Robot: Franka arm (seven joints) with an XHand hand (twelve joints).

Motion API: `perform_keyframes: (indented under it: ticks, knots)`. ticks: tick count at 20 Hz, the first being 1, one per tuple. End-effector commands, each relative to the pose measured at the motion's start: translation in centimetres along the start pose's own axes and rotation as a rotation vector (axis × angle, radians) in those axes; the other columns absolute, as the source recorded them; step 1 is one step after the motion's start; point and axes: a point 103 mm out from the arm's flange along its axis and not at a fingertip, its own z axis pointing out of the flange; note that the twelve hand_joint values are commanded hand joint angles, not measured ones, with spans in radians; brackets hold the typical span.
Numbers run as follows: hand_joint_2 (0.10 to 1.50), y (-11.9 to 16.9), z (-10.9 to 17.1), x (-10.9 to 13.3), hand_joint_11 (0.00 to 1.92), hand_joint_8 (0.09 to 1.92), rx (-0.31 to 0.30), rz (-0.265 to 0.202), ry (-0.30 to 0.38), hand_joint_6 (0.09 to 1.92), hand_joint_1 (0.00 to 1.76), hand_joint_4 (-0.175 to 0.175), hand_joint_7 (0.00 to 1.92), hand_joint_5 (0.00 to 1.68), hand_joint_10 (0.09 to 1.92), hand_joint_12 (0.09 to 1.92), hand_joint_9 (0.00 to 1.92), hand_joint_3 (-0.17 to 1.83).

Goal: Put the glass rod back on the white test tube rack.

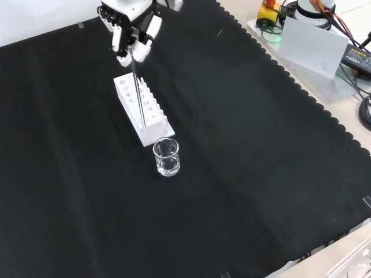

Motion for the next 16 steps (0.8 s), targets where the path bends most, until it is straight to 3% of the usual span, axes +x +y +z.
perform_keyframes:
  ticks: [1,16]
  knots:
    - [1.10,-0.5,-0.4,-1.7,1.78,0.53,-0.001,0.035,-0.004,0.69,1.20,-0.175,1.72,1.20,0.46,0.88,1.86,-0.17]
    - [1.10,-3.6,-1.1,-7.0,1.78,0.53,-0.022,0.145,-0.003,0.69,1.20,-0.175,1.72,1.20,0.46,0.89,1.86,-0.17]
